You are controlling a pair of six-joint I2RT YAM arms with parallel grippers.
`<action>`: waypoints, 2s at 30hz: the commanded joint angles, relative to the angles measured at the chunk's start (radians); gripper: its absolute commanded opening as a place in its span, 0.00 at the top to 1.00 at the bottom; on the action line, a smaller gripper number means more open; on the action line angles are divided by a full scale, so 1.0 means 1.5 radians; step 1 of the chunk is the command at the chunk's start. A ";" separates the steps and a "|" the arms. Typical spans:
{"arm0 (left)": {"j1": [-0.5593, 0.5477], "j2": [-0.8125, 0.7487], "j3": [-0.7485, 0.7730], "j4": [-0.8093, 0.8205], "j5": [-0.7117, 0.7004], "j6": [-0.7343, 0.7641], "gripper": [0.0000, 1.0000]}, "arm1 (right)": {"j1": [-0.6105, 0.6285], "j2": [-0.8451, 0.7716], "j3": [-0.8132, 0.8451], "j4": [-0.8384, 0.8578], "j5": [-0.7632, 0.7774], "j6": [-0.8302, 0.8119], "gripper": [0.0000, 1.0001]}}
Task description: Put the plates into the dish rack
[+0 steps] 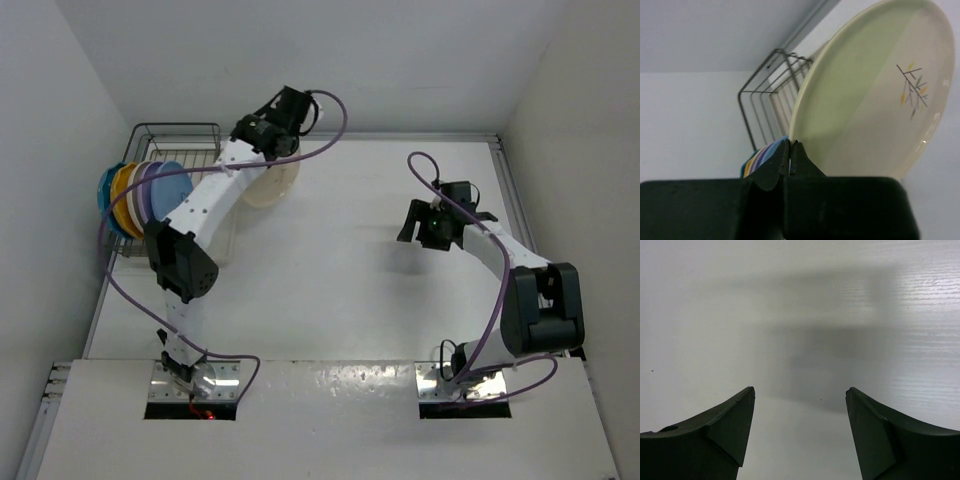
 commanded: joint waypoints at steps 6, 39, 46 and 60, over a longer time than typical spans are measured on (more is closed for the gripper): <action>0.047 -0.118 0.056 0.132 -0.147 0.113 1.00 | 0.007 -0.035 0.002 0.032 0.007 0.007 0.26; 0.209 -0.297 -0.202 0.179 -0.211 0.149 1.00 | 0.006 -0.030 -0.041 0.070 -0.004 0.020 0.26; 0.209 -0.316 -0.272 0.179 -0.197 0.127 1.00 | 0.007 -0.034 -0.043 0.072 -0.005 0.028 0.26; 0.229 -0.335 -0.393 0.221 -0.186 0.112 1.00 | 0.005 -0.056 -0.052 0.059 0.012 0.020 0.26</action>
